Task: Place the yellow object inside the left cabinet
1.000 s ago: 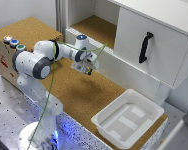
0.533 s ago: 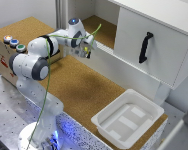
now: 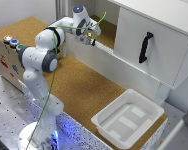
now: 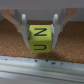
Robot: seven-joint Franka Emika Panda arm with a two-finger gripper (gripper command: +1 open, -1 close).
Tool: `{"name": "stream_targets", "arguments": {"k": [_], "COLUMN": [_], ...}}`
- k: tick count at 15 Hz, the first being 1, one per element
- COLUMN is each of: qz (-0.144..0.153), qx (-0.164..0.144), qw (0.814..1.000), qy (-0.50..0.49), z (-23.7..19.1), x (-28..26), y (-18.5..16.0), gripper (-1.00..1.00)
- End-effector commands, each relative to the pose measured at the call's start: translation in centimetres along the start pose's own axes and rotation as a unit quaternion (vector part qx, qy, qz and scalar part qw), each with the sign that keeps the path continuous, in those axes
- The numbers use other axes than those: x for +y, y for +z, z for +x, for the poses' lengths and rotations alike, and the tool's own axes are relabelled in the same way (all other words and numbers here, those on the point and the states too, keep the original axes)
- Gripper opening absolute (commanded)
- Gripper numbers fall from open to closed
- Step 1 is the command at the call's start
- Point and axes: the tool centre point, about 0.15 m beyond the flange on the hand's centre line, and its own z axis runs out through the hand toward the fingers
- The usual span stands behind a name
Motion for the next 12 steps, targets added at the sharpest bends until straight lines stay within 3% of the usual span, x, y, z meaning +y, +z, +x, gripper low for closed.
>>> {"name": "stream_targets", "arguments": {"k": [1, 4, 5, 9, 12], "qz": [-0.028, -0.050, -0.052, -0.058, -0.048], "qx": [-0.057, -0.056, -0.060, -0.012, -0.001], "qw": [0.998, 0.997, 0.997, 0.998, 0.999], "qy": [0.014, 0.007, 0.002, -0.003, 0.007], "z": [3.5, 3.8, 3.7, 1.9, 0.3], "x": [-1.2, -1.4, -1.7, -2.5, -2.3], "y": [2.2, 2.8, 2.9, 0.1, -1.6], "gripper": [-1.00, -1.00, 1.00, 1.00, 1.00]}}
